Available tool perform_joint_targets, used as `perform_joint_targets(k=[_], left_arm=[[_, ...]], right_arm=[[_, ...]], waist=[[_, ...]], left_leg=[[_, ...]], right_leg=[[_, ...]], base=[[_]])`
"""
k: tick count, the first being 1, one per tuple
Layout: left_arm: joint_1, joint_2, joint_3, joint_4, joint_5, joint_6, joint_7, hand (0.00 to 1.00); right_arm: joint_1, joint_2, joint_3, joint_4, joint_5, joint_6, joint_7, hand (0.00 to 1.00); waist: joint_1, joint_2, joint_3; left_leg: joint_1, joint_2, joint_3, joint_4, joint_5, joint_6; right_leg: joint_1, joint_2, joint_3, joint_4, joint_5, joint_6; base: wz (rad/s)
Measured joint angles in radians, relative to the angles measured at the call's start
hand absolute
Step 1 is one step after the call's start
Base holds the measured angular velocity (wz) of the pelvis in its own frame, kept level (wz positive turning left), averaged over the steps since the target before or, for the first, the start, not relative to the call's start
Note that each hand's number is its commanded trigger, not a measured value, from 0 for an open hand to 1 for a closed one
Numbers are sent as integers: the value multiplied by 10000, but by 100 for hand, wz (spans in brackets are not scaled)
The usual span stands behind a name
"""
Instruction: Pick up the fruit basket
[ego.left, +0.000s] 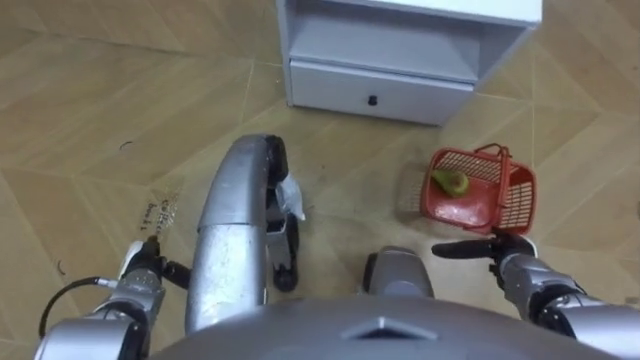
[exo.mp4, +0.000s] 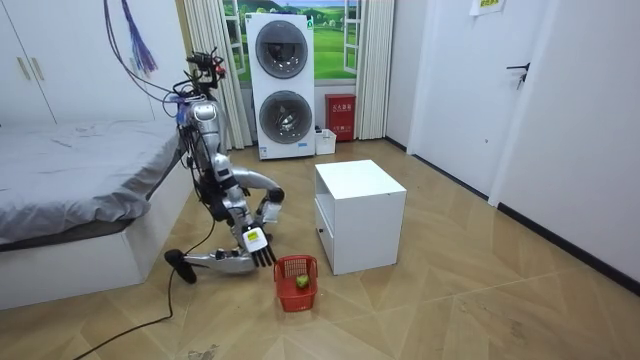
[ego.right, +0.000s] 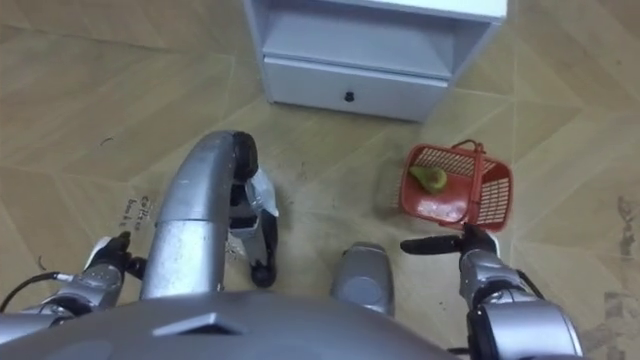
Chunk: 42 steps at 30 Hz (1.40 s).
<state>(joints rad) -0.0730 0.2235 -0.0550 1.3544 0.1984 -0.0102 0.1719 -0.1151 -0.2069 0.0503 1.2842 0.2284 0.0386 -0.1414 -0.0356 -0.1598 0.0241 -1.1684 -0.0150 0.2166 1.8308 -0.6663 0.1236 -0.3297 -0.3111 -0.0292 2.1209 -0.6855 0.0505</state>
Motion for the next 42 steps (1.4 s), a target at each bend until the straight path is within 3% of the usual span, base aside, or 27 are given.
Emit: perform_joint_targets(k=[2, 4, 5, 6, 8, 13, 20, 23, 28, 35, 38, 42], left_arm=[[260, 16, -204, -1, -93, -126, 177, 0], [468, -15, -270, -1, -93, -165, 199, 0], [535, -141, -280, -5, -102, -172, 201, 0], [571, -147, -301, -19, -106, -210, 195, 0], [612, -137, -469, -9, -187, -314, 198, 0], [700, -135, -714, 3, -595, -538, 196, 0], [689, -146, -1106, 26, -1019, -651, 184, 0], [682, -131, -1194, 33, -1299, -742, 132, 0], [819, -116, -1363, 32, -1301, -839, 59, 0], [1117, 2, -1518, 22, -1628, -845, -72, 0], [1136, 9, -1582, 7, -1706, -844, -104, 0], [1165, 116, -1690, 7, -1887, -835, -107, 0]], right_arm=[[-12, 78, -56, -651, -333, -98, -350, 0], [-33, 104, -66, -1334, -924, -159, -585, 0], [-110, 61, -122, -1726, -1266, -245, -718, 0], [-119, 92, -139, -1952, -1402, -249, -793, 0], [-141, 141, -167, -2892, -1779, -281, -998, 0], [-664, 130, -183, -3729, -2432, -525, -1481, 0], [-1020, 35, -119, -3778, -2429, -622, -1647, 0], [-1021, 0, -19, -3775, -2412, -626, -1661, 0], [-1021, -29, 35, -3668, -2238, -706, -1602, 0], [-1033, -189, 42, -2971, -1706, -731, -1406, 0], [-1190, -555, 42, -2516, -1478, -729, -1390, 0], [-1336, -836, 55, -2004, -843, -726, -1388, 0]], waist=[[-243, -183, 18], [-413, -308, 16], [-449, -189, 43], [-456, -223, 27], [-540, -253, 33], [-599, -293, 12], [-672, 11, 0], [-670, 13, 1], [-651, 70, 22], [-251, 246, 33], [35, 468, 59], [271, 514, 79]], left_leg=[[-5, -141, -51, 233, -110, -229], [-75, -154, -102, 538, -119, -278], [-154, -172, -355, 704, -73, -379], [-161, -225, -430, 697, 20, -560], [-158, -633, -895, 690, 217, -955], [-96, -721, -1226, 700, 384, -1275], [-81, -879, -1267, 572, 409, -1321], [-217, -1013, -1216, 408, 534, -1528], [-332, -1042, -1144, 240, 551, -1558], [-809, -1027, -1102, 78, 551, -1558], [-1083, -1036, -1075, 55, 550, -1559], [-1287, -1052, -971, -17, 551, -1559]], right_leg=[[129, -42, 185, 314, -209, -43], [135, -53, 483, 677, -384, -121], [80, 127, 635, 795, -409, -164], [63, 154, 763, 822, -428, -182], [47, 286, 1030, 880, -434, -171], [-126, 519, 1489, 974, -460, -120], [-254, 464, 1655, 973, -464, -110], [-336, 326, 1615, 980, -464, -109], [-414, 238, 1405, 947, -461, -89], [-854, 186, 1038, 1006, -466, -75], [-1142, 162, 1036, 1107, -489, -27], [-1377, 70, 1032, 1168, -507, 8]], base=[[-14], [-36], [-53], [-50], [-37], [-28], [-5], [12], [16], [19], [11], [8]])
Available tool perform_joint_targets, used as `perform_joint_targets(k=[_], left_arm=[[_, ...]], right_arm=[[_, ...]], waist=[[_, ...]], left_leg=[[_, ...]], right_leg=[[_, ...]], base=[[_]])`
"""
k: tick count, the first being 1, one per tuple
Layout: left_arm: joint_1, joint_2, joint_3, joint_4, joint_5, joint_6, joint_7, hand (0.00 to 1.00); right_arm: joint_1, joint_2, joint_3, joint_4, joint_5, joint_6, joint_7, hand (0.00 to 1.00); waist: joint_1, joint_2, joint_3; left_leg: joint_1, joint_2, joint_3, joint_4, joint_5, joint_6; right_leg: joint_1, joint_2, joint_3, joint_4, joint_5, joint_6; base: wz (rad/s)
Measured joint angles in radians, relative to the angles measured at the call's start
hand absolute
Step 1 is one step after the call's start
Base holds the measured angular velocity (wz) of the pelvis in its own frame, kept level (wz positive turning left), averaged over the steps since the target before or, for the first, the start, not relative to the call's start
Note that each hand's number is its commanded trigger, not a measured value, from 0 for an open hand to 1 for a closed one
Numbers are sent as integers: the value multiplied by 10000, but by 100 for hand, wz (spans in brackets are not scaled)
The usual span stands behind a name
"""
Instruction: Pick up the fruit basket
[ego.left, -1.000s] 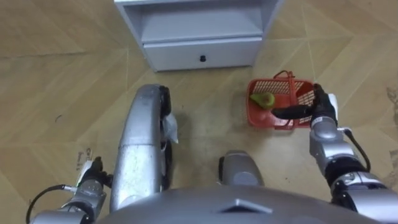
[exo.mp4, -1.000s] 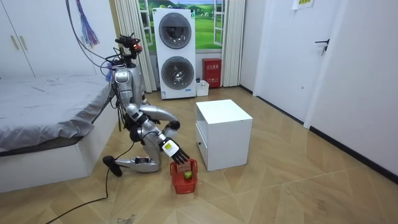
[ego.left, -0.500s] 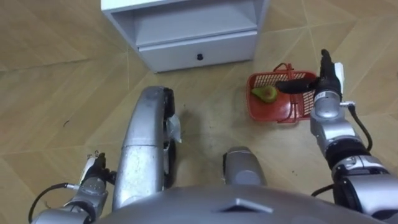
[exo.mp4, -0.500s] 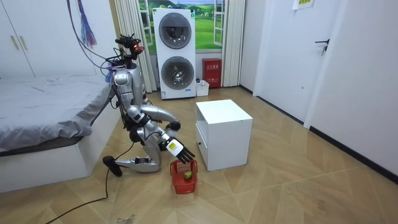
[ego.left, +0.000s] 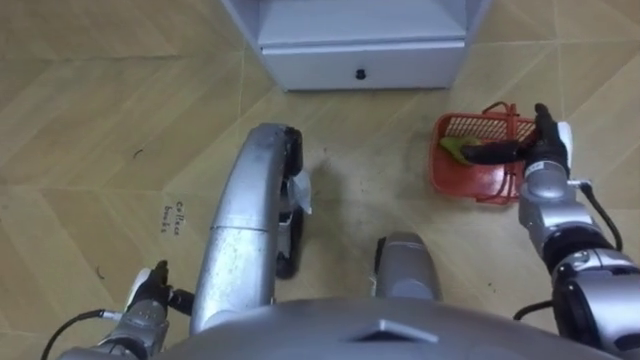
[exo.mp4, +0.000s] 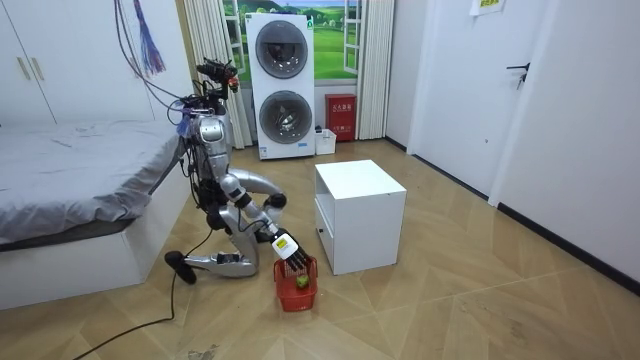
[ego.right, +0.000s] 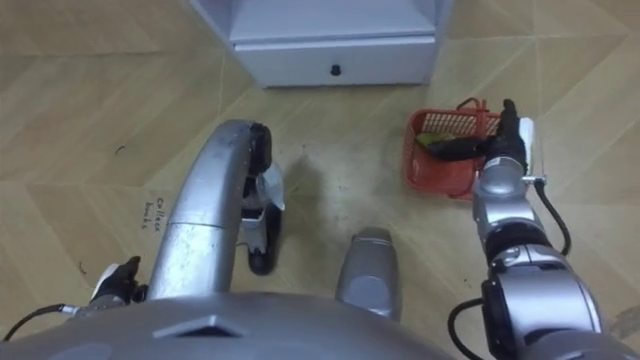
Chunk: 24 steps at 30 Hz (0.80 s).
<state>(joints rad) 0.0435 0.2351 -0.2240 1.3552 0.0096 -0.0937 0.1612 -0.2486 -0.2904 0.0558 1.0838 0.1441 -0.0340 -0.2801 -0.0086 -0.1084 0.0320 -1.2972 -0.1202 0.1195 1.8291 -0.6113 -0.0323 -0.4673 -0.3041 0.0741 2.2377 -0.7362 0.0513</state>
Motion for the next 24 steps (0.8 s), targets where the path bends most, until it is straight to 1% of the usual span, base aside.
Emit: perform_joint_targets(k=[1, 2, 3, 6, 7, 9, 10, 11, 14, 16, 17, 21, 24], left_arm=[[7, 19, -72, 6, 0, 5, -1, 0], [6, 38, -186, 16, 1, 7, -20, 0], [6, 54, -241, 19, -1, 7, -51, 0], [-29, 155, -596, 17, -173, 3, -241, 0], [-23, 192, -722, 15, -299, 11, -272, 0], [-19, 264, -740, 2, -492, 41, -364, 0], [-8, 302, -735, 0, -576, 56, -372, 0], [13, 297, -737, -6, -577, 88, -378, 0], [189, 299, -738, -43, -584, 105, -386, 0], [288, 298, -735, -212, -583, 153, -386, 0], [328, 297, -735, -341, -582, 198, -385, 0], [368, 295, -734, -465, -581, 213, -382, 0], [420, 296, -741, -579, -582, 231, -382, 0]], right_arm=[[-81, -54, 6, 160, 158, 3, 0, 0], [-96, -115, 5, 215, 279, 2, 1, 0], [-153, -142, 5, 301, 310, -10, 4, 0], [-530, -415, 11, 664, 495, -11, 8, 0], [-660, -548, 27, 706, 550, -12, 24, 0], [-768, -712, 38, 742, 654, -13, 91, 0], [-824, -782, 37, 739, 767, -21, 111, 0], [-858, -856, 32, 739, 856, -30, 112, 0], [-858, -973, 32, 739, 1002, -20, 117, 0], [-858, -1045, 15, 739, 1079, -6, 125, 0], [-858, -1083, 15, 768, 1142, 8, 134, 0], [-858, -1104, 19, 812, 1258, 18, 314, 0], [-855, -1185, 169, 846, 1343, 28, 446, 0]], waist=[[93, -30, 27], [161, -50, 38], [166, -85, 58], [181, -71, 55], [181, -50, 64], [182, -21, 55], [194, -62, 78], [200, -56, 89], [238, -3, 121], [292, -2, 122], [361, 36, 148], [428, 136, 178], [428, 202, 152]], left_leg=[[-53, 5, 14, 3, 1, 0], [-102, 13, 35, 5, 1, -2], [-137, 24, 57, 1, 1, -2], [-373, 67, 148, -14, 1, -2], [-469, 62, 155, 6, 1, -2], [-574, 63, 156, 48, 1, -1], [-641, 62, 154, 75, 0, -1], [-710, 64, 153, 116, -4, 9], [-728, 61, 189, 197, -58, 114], [-785, 65, 270, 194, -65, 131], [-804, 83, 295, 203, -54, 151], [-809, 105, 337, 198, -47, 159], [-862, 108, 416, 158, -46, 161]], right_leg=[[-78, -5, 38, 36, -2, 3], [-119, -12, 41, 55, -5, 7], [-142, -21, 30, 64, -5, 8], [-366, -90, -15, 160, -31, 61], [-436, -103, -21, 193, -47, 94], [-479, -109, -68, 225, -49, 97], [-537, -109, -74, 265, -51, 99], [-582, -107, -76, 301, -54, 105], [-618, -130, -40, 337, -54, 105], [-729, -193, 59, 400, -54, 105], [-749, -204, 87, 425, -54, 105], [-752, -221, 149, 445, -55, 105], [-848, -276, 211, 457, -55, 105]], base=[[0], [0], [8], [13], [9], [7], [4], [0], [-2], [-4], [-4], [-1], [0]])
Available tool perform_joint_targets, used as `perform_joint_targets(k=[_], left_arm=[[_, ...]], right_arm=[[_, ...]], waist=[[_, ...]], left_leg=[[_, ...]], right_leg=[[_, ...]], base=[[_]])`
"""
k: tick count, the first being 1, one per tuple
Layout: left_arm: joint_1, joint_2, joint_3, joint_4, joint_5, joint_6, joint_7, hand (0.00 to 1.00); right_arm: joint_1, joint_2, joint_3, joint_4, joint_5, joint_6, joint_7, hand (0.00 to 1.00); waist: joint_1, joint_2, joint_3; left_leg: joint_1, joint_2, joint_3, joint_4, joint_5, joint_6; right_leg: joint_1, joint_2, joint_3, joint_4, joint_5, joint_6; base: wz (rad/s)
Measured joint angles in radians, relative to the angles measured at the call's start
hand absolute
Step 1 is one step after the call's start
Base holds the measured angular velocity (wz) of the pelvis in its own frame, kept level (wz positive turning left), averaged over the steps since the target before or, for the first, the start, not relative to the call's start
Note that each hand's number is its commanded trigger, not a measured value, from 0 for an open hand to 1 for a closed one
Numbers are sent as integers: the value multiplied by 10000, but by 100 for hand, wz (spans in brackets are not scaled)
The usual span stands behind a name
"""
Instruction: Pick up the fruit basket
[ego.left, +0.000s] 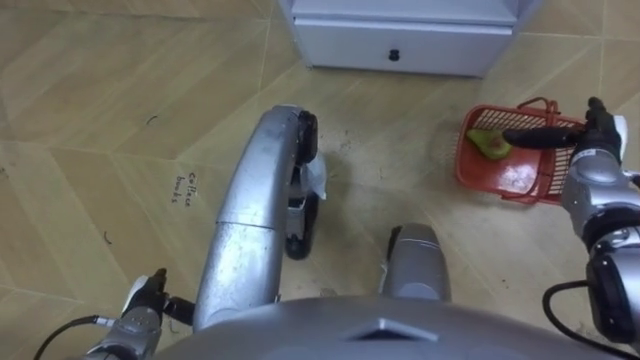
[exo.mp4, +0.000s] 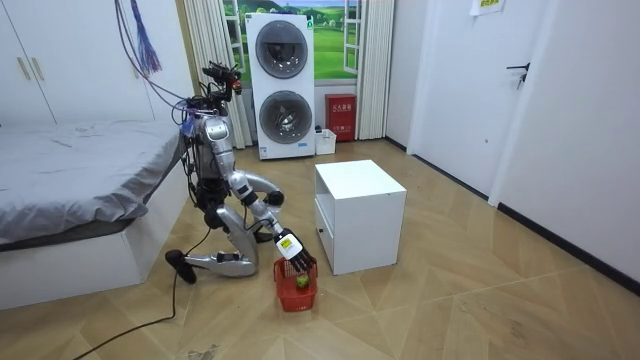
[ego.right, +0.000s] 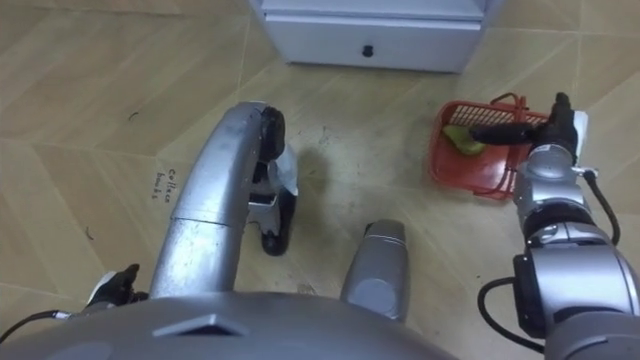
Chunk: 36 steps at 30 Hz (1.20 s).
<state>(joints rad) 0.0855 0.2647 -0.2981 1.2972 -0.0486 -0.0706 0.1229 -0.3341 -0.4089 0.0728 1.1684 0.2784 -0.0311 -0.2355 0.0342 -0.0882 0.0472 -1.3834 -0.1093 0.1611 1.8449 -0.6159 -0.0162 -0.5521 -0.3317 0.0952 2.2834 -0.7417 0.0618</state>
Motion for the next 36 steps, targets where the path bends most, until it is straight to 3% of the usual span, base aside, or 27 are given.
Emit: perform_joint_targets(k=[21, 22, 23, 24, 25, 36], left_arm=[[-25, -12, -16, -36, -403, 61, -70, 0], [-24, -12, -16, -36, -403, 61, -80, 0], [-23, -12, -16, -36, -405, 72, -82, 0], [-23, -12, -16, -36, -406, 79, -83, 0], [-23, -12, -16, -35, -410, 87, -86, 0], [-23, -12, -17, -20, -781, 148, -87, 0]], right_arm=[[17, -135, 627, 1273, 684, 113, 660, 0], [17, -135, 633, 1276, 690, 113, 691, 19], [16, -135, 633, 1274, 694, 113, 738, 61], [16, -135, 633, 1274, 695, 113, 751, 96], [16, -134, 634, 1275, 701, 113, 755, 100], [16, -139, 631, 1504, 666, 113, 852, 100]], waist=[[203, 102, -6], [257, 102, -5], [299, 100, -4], [316, 99, -4], [347, 96, -2], [393, 140, -6]], left_leg=[[-100, 193, 153, -105, 21, -8], [-100, 193, 153, -105, 22, -10], [-100, 193, 153, -105, 23, -12], [-100, 193, 153, -105, 23, -12], [-100, 192, 153, -103, 24, -13], [-106, 193, 160, -79, 24, -12]], right_leg=[[-315, 5, 97, 70, -4, 9], [-315, 5, 98, 73, -4, 9], [-315, 4, 97, 75, -4, 9], [-314, 3, 95, 76, -4, 9], [-314, 3, 96, 78, -4, 10], [-308, -3, 85, 97, -4, 10]], base=[[-1], [0], [0], [0], [0], [0]])
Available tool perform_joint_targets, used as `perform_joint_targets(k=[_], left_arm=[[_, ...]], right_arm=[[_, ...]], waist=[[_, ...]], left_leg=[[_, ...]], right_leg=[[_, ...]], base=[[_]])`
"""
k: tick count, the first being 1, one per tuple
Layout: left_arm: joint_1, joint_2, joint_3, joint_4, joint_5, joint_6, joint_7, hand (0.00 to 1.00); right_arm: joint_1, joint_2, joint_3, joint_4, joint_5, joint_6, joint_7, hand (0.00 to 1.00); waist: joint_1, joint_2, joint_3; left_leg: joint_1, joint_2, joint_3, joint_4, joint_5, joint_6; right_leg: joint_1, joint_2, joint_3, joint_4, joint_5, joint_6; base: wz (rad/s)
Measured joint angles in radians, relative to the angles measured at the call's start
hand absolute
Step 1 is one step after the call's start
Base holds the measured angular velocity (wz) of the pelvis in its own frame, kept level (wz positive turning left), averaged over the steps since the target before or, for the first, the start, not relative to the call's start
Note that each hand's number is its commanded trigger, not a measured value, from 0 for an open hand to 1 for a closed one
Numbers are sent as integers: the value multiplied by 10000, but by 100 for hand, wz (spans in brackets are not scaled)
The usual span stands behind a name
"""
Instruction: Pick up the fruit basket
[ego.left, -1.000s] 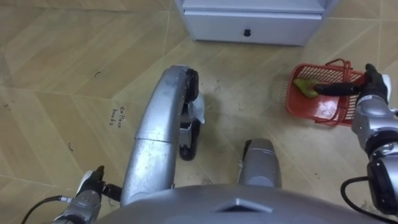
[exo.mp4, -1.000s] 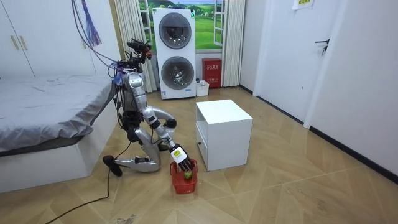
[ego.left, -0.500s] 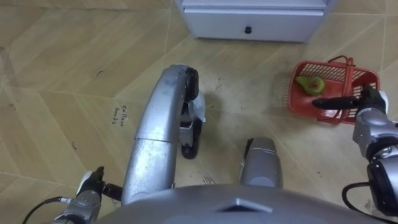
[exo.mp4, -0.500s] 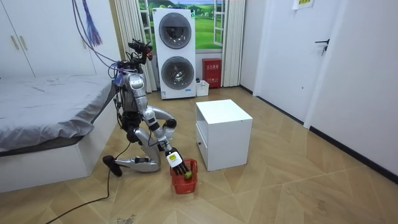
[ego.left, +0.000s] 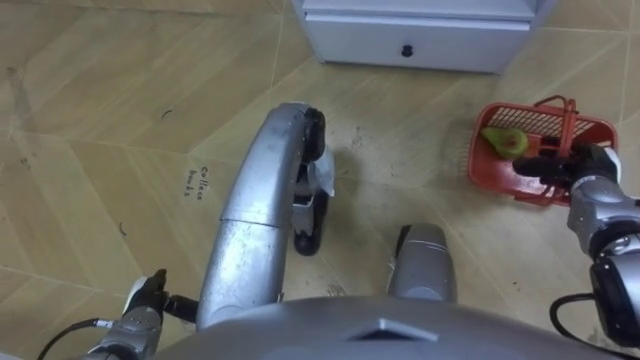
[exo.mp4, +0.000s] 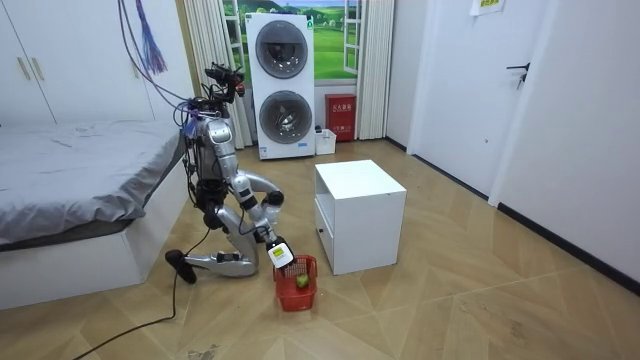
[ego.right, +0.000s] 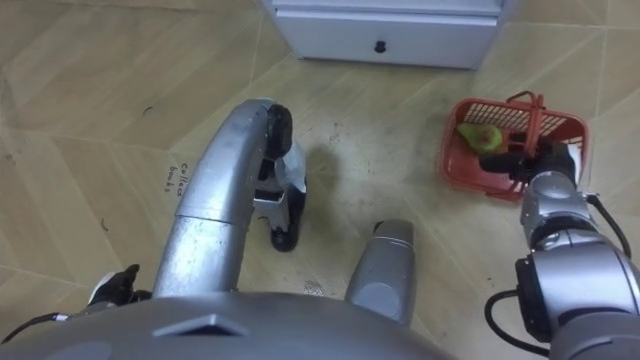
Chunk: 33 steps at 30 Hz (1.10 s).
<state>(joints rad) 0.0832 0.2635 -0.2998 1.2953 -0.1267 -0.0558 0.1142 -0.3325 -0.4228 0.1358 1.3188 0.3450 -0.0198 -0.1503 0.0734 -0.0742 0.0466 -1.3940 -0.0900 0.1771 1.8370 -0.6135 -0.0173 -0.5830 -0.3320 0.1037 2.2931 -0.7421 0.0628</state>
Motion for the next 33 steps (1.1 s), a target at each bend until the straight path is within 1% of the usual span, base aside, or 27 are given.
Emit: perform_joint_targets(k=[4, 15, 20, 27, 30, 33], left_arm=[[-1, -3, 0, 0, -2, 26, 0, 0], [-5, -3, -1, 2, -14, 27, -129, 0], [-4, -9, 1, 6, -3, 26, -134, 0], [80, -147, 4, 5, -2, 22, -133, 0], [68, -210, 15, -52, 22, 44, -134, 0], [5, -210, 35, -237, 113, 67, -137, 0]], right_arm=[[0, -7, 1, 14, 3, 6, 12, 100], [2, -7, 1, 14, 116, 8, 11, 100], [1, -7, 3, 12, 111, 7, 12, 100], [5, -6, 2, 16, 111, 7, 17, 100], [19, 7, 2, -6, 105, 16, 15, 100], [17, 6, 1, -126, 119, 127, 9, 100]], waist=[[20, 44, 5], [39, 3, 31], [65, -28, 48], [149, -39, 55], [140, -111, 56], [138, -204, 74]], left_leg=[[-5, 12, 6, 0, 0, 0], [-8, -18, 27, 30, 32, 56], [-1, -38, 24, 72, 46, 83], [77, -79, 9, 146, 75, 137], [143, -83, -4, 170, 74, 145], [213, -130, -114, 261, 72, 150]], right_leg=[[-18, 3, 4, 13, 0, 0], [17, -30, 30, 38, 0, -1], [59, 3, 48, 65, -1, -1], [209, 21, 53, 89, -1, -1], [315, 25, 56, 94, -1, -1], [496, 39, -12, 62, 0, -3]], base=[[0], [0], [0], [0], [0], [0]])
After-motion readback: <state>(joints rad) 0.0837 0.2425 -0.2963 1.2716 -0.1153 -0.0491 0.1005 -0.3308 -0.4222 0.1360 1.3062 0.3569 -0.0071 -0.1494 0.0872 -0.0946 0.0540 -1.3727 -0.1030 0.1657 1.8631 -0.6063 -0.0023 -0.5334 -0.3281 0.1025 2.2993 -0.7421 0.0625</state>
